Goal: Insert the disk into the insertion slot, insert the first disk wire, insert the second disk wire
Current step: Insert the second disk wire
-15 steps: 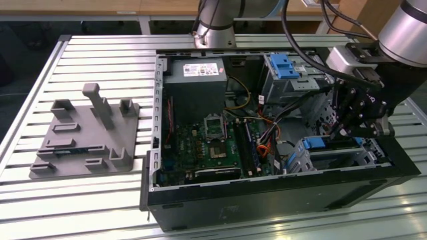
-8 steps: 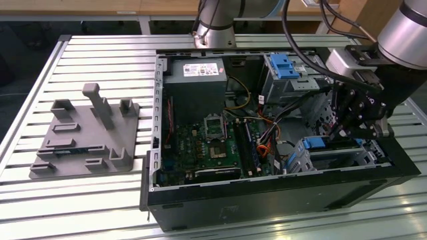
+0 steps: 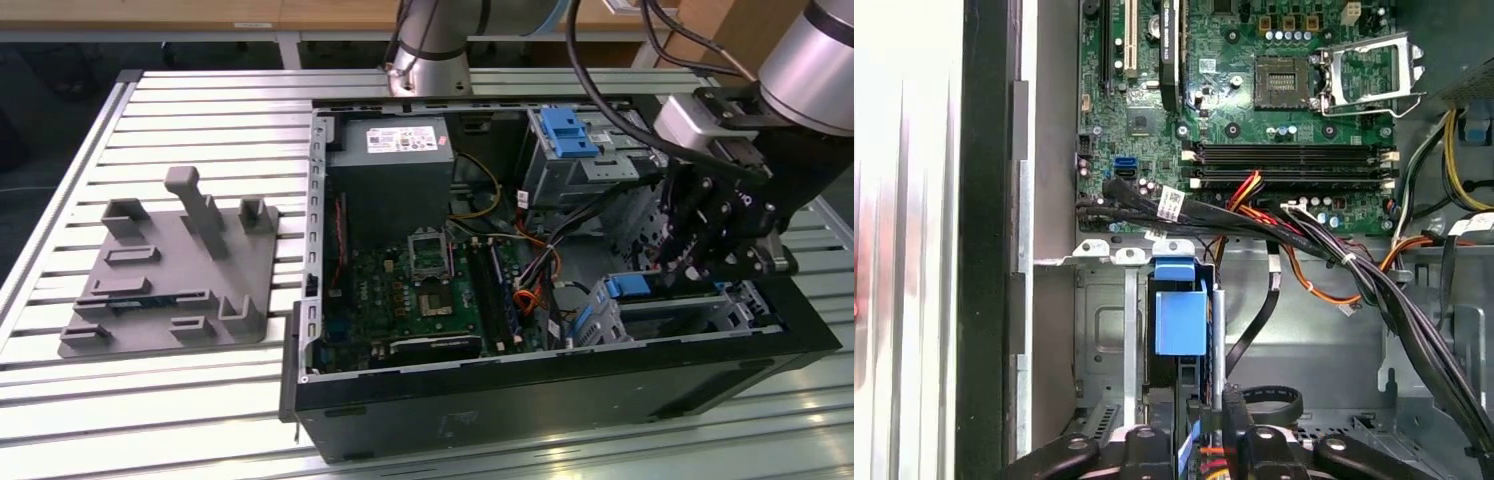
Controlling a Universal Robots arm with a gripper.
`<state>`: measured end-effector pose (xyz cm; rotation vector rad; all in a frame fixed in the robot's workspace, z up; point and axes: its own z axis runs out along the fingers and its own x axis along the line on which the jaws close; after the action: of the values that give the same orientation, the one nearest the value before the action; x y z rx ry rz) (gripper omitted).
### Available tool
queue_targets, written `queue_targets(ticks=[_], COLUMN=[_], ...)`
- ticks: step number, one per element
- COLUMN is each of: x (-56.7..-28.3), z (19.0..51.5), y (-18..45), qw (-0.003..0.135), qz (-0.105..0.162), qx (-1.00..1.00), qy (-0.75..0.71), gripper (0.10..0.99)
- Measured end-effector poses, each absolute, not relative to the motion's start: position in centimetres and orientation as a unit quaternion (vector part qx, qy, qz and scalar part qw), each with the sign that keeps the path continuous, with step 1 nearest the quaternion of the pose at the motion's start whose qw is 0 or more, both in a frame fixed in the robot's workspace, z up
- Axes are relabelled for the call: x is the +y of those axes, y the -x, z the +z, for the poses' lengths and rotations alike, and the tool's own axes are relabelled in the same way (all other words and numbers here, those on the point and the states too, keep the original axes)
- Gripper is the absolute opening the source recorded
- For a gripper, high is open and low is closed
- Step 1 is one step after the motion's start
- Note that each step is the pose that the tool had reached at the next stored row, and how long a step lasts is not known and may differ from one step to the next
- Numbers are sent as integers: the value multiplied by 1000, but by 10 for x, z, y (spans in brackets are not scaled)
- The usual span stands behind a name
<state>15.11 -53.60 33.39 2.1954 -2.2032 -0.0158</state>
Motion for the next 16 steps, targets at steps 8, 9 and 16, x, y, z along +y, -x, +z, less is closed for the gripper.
queue_targets(ticks=[8, 9, 16], x=[-536, -536, -530], z=[368, 373, 392], y=[-151, -152, -152], qw=[15, 15, 15], qz=[-6, -5, -5], qx=[-708, -708, -708], qy=[-706, -706, -706], gripper=[337, 337, 337])
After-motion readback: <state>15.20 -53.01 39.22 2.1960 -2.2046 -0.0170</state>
